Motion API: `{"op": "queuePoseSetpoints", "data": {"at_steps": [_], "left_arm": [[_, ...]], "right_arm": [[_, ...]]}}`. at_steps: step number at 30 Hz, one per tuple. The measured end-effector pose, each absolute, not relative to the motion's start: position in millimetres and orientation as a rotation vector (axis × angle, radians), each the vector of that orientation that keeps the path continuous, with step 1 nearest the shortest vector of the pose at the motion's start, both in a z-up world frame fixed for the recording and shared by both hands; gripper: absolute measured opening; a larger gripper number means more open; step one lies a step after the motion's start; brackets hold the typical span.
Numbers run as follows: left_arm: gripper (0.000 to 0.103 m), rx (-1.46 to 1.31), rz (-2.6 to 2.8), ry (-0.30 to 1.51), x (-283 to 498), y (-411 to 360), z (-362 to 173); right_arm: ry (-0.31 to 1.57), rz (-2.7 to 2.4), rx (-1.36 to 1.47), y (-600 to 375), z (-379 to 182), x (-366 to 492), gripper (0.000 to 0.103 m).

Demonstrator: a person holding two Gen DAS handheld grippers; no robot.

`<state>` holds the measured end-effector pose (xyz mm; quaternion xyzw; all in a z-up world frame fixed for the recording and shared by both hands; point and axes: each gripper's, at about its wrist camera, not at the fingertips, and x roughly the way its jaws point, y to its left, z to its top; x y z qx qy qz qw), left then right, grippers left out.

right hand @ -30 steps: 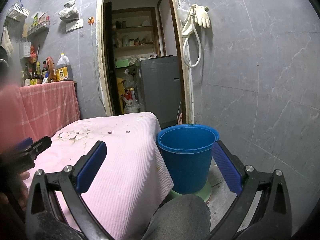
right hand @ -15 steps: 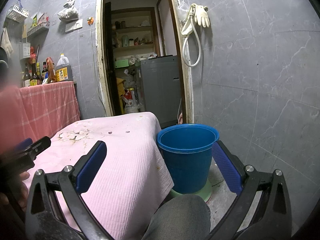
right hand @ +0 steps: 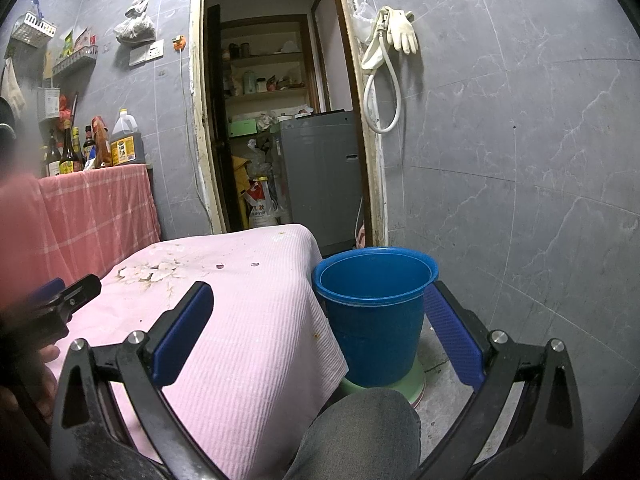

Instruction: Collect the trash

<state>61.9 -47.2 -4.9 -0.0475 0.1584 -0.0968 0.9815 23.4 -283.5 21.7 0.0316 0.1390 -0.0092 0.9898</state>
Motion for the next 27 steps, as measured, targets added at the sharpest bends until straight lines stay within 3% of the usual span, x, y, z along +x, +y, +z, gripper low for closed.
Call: {"op": "queuePoseSetpoints", "data": {"at_steps": [27], "left_arm": [[0.101, -0.091, -0.184, 0.331, 61.1, -60.2, -6.5]], "right_arm": [[0.280, -0.021, 0.065, -275.2, 23.3, 21.9, 0.103]]}}
